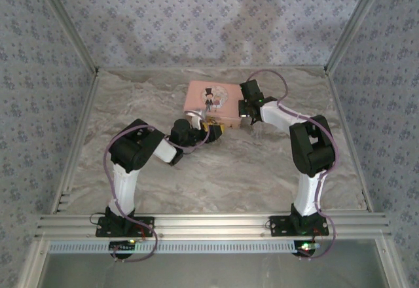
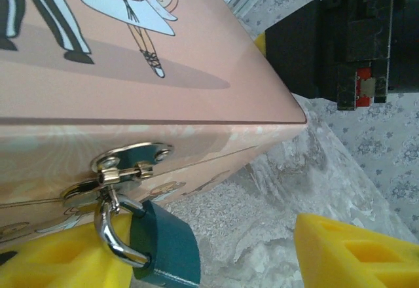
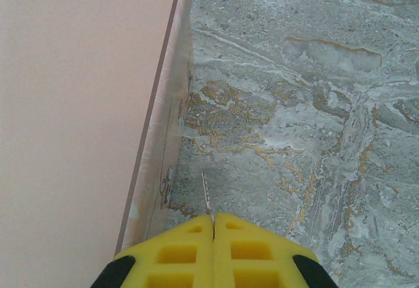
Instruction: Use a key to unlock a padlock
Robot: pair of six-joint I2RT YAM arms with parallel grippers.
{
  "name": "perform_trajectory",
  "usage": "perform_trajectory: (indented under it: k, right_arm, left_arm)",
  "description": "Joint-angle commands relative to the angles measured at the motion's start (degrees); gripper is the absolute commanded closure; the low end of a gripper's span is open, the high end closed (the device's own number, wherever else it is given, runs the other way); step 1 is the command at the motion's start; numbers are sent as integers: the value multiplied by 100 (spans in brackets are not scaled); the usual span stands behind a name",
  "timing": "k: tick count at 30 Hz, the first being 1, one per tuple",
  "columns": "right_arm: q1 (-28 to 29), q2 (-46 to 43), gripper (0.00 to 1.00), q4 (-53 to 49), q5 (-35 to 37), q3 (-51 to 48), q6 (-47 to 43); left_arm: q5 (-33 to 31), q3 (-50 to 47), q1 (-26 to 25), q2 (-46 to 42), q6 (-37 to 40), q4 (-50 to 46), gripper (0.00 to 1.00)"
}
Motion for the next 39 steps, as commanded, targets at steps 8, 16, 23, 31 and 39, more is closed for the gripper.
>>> perform_trajectory:
  k: [8,16,23,31,39]
  right_arm:
    - [76,-38,100,-23,-13,-76,-28]
    - [90,-72,100,5,-19,-113,-24]
    - [81,-151,100,-6,-16,-172,-17]
    - [-217,-732,100,-33,-153,-569,21]
    - [-584,-2220,100,417,-1442,-1755,212]
  left_arm:
    - [110,234,133,18,-132,-540,56]
    - [307,400,235,-8,-182,-1009,75]
    - [514,557,275,-10,-319,-1244,93]
    - [620,531,275,-347,-697,-1902,97]
    - [573,608,242,-1010,-1161,-3073,98]
